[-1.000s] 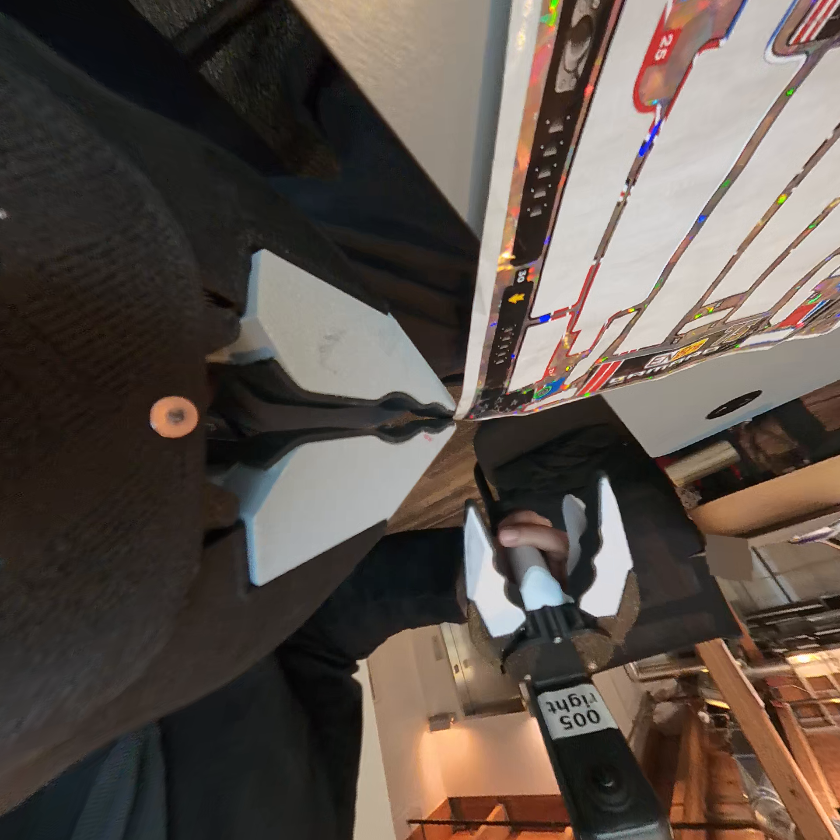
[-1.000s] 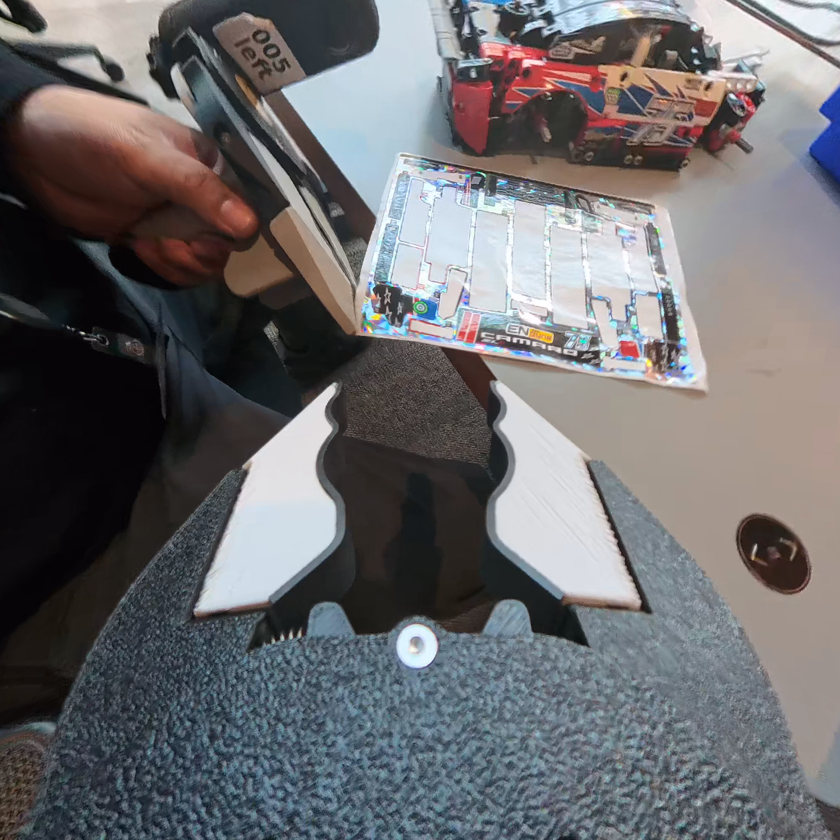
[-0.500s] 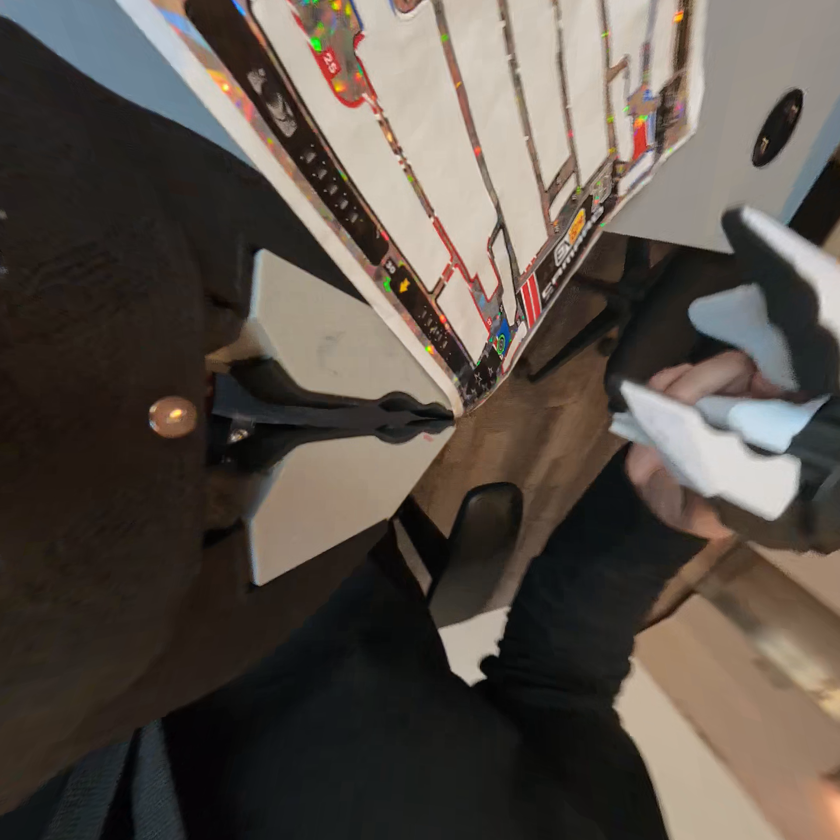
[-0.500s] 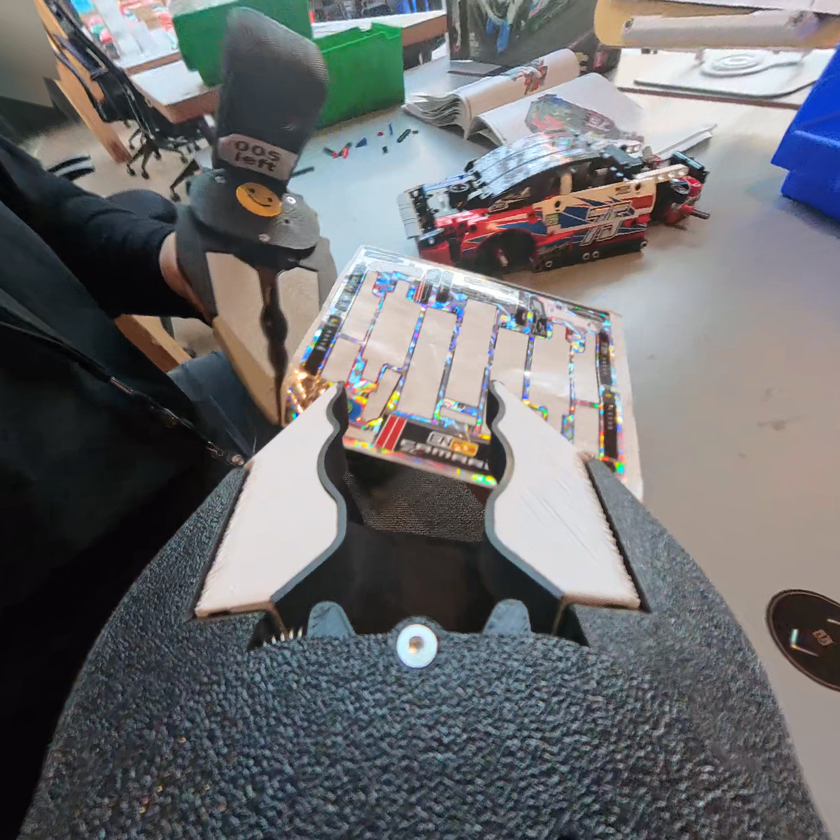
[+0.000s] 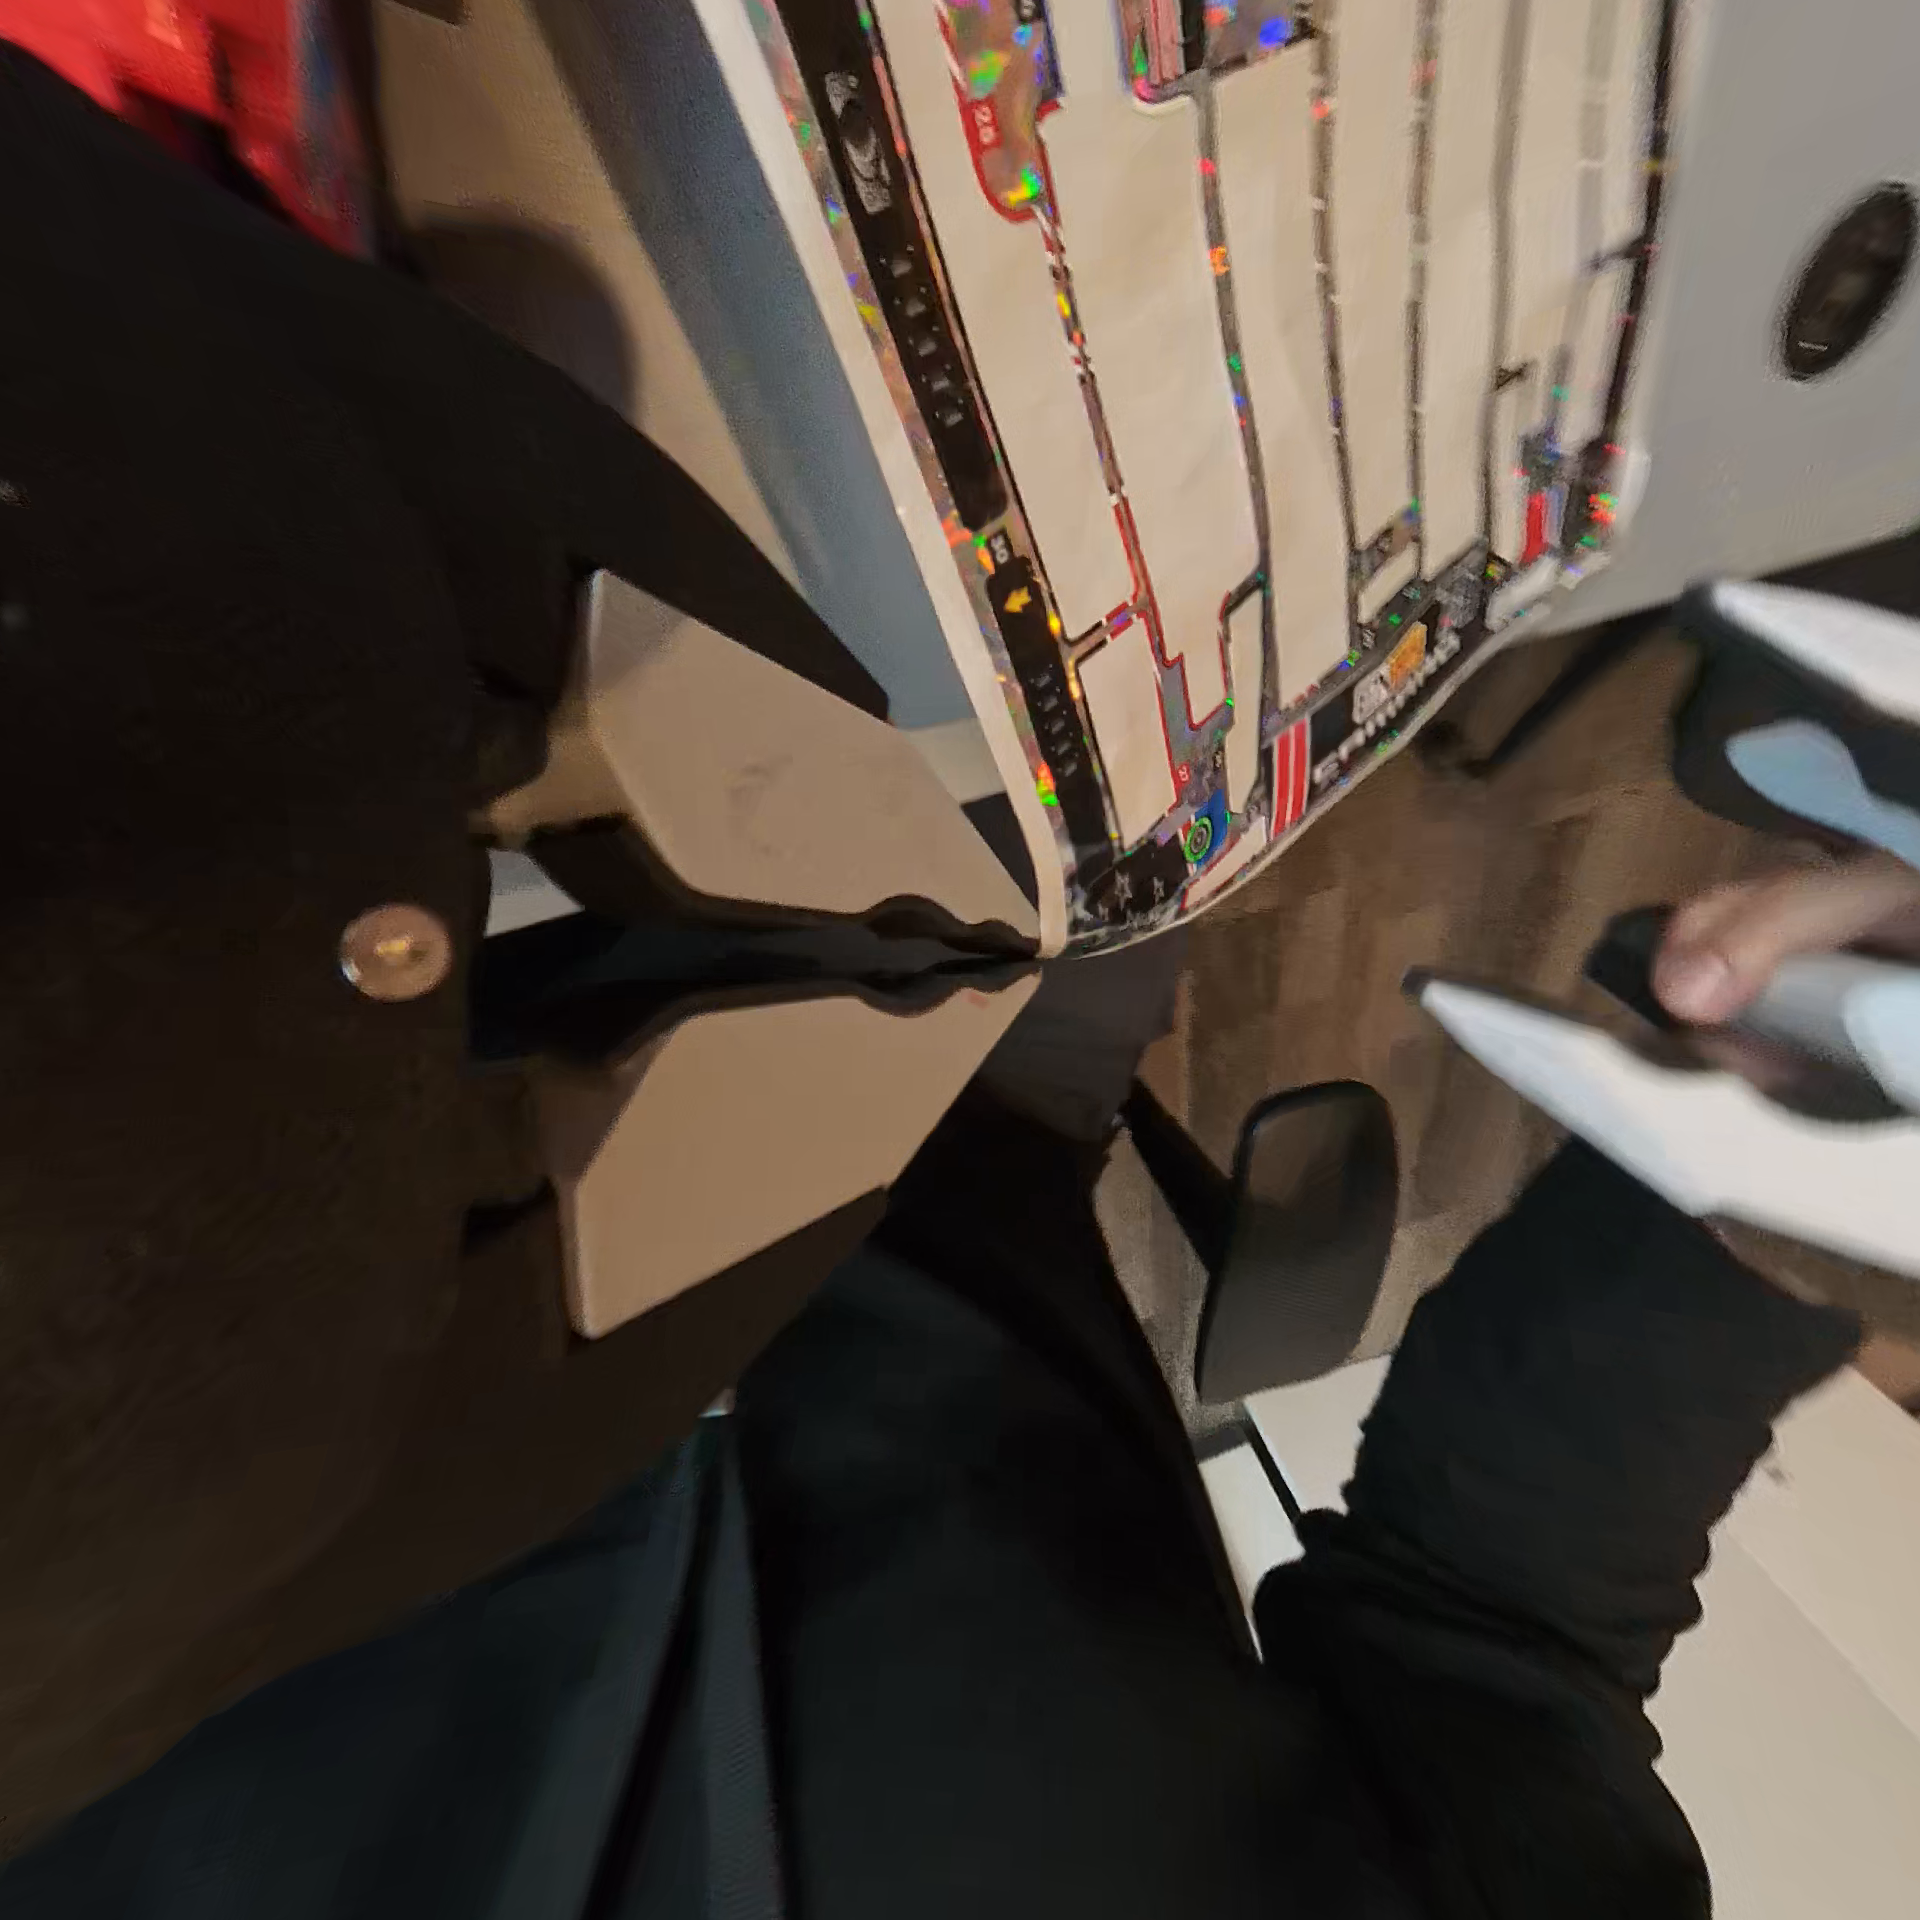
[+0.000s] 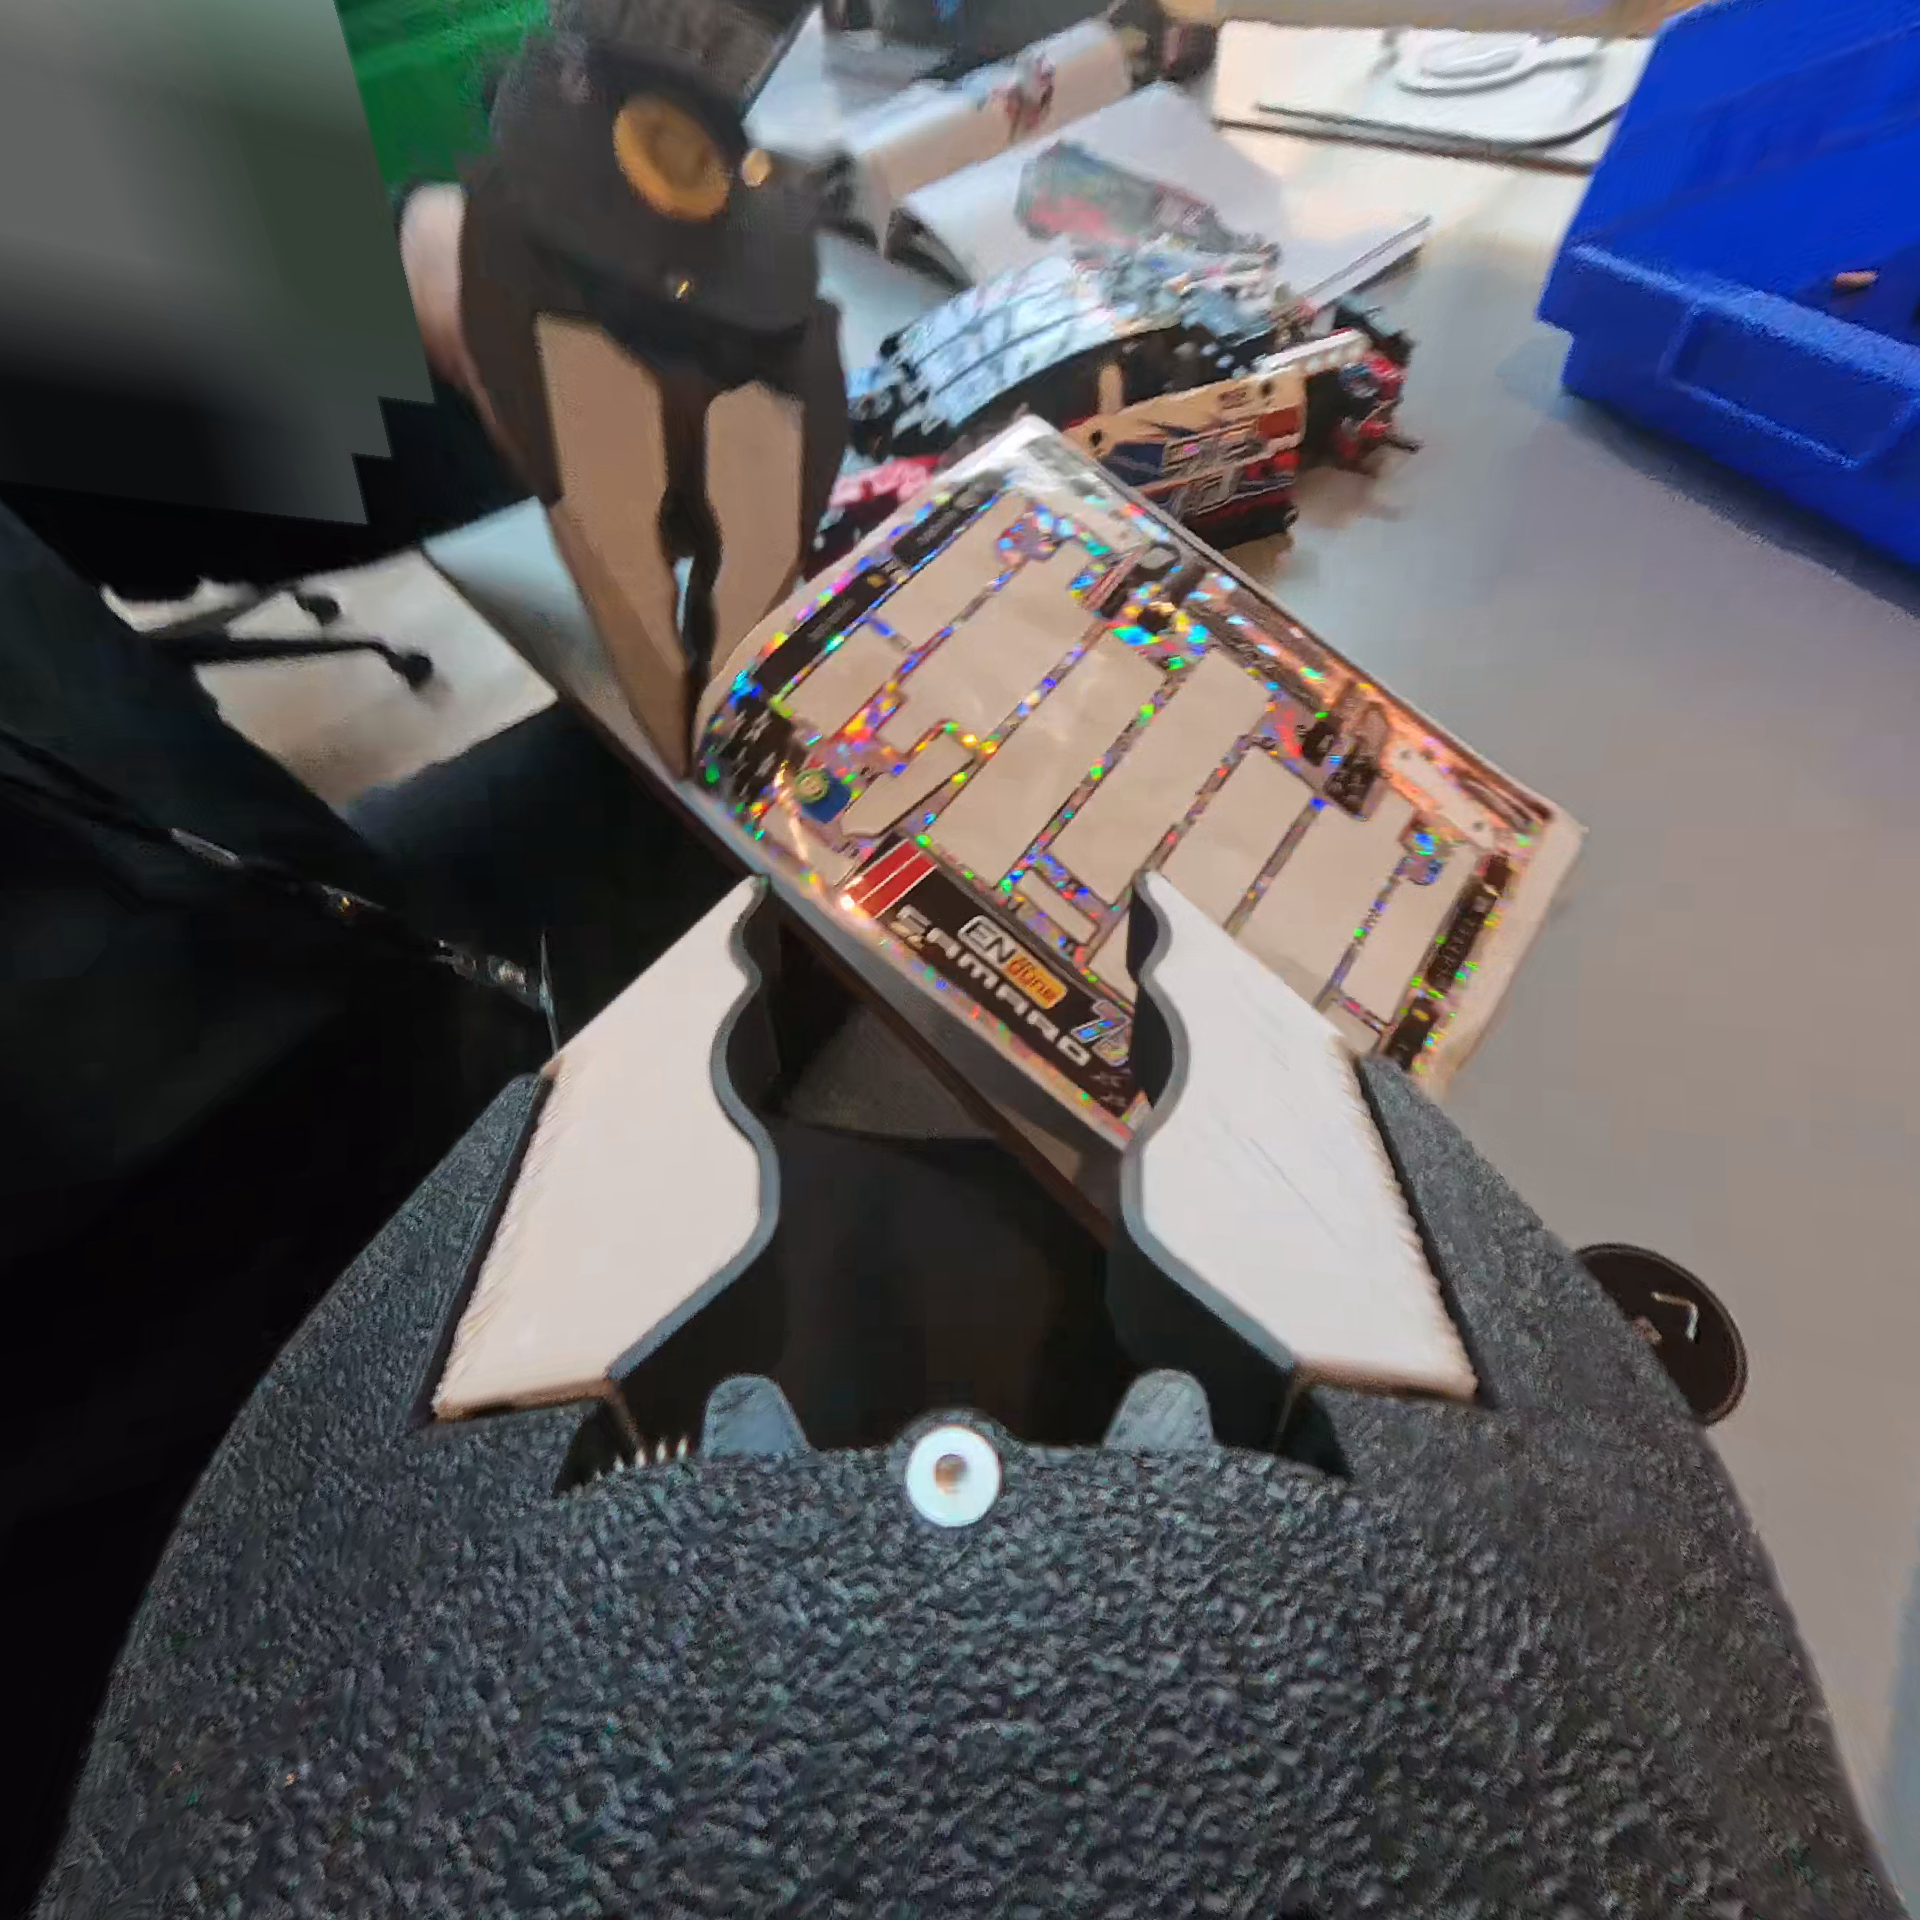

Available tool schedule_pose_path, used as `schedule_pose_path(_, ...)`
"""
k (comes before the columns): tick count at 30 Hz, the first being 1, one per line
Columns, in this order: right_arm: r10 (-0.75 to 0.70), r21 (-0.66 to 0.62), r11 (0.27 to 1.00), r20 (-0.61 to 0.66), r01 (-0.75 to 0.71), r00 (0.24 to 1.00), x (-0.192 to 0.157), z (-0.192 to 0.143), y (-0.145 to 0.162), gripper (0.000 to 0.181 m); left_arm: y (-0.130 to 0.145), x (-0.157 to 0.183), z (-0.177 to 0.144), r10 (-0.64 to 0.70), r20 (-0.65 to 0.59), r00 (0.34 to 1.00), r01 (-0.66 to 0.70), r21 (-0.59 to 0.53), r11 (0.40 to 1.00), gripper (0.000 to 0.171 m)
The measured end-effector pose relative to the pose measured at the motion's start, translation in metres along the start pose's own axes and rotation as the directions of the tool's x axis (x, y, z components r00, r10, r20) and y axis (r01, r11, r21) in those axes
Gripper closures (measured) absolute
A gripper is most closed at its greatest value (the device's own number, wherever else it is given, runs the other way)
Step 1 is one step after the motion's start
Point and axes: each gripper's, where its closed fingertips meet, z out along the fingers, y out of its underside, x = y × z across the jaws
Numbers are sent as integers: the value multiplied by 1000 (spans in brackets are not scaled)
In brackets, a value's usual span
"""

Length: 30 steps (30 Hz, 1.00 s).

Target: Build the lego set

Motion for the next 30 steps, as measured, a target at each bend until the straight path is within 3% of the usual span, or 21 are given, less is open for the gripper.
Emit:
schedule_pose_path(5, -276, -126, 955, -43, 268, 960, -23, 33, 13, 108, 21, -14, -18, -44, 93, 995, 62, -196, 979, 171)
schedule_pose_path(9, -475, -232, 869, -149, 436, 867, -11, 46, 25, 115, 22, -11, -25, -29, 122, 992, 61, -261, 963, 171)
schedule_pose_path(11, -544, -268, 832, -223, 486, 809, -1, 47, 28, 131, 19, -10, -27, -46, 138, 989, 80, -256, 963, 171)
schedule_pose_path(12, -569, -276, 819, -273, 504, 775, 4, 46, 26, 148, 15, -8, -28, -59, 136, 989, 90, -234, 968, 171)
schedule_pose_path(14, -612, -287, 791, -354, 540, 707, 7, 45, 19, 176, 6, -11, -32, -83, 169, 982, 112, -170, 979, 171)
schedule_pose_path(15, -624, -294, 780, -417, 552, 661, 12, 41, 13, 181, 0, -15, -35, -97, 204, 974, 124, -125, 984, 171)
schedule_pose_path(18, -616, -315, 779, -548, 542, 566, 26, 30, -1, 181, -15, -28, -46, -208, 331, 920, 190, 86, 978, 171)
schedule_pose_path(20, -619, -320, 766, -604, 558, 502, 30, 20, -11, 181, -18, -20, -44, -258, 331, 908, 194, 213, 958, 154)
schedule_pose_path(23, -617, -319, 750, -654, 579, 438, 29, 7, -21, 181, -27, 0, -29, -356, 194, 914, 248, 425, 870, 138)
schedule_pose_path(26, -647, -363, 713, -670, 600, 364, 24, 7, -24, 181, -46, 7, -19, -390, 69, 918, 285, 567, 773, 122)
schedule_pose_path(30, -700, -407, 666, -631, 625, 334, 14, 16, -15, 181, -60, -10, -32, -465, 42, 884, 315, 682, 661, 113)
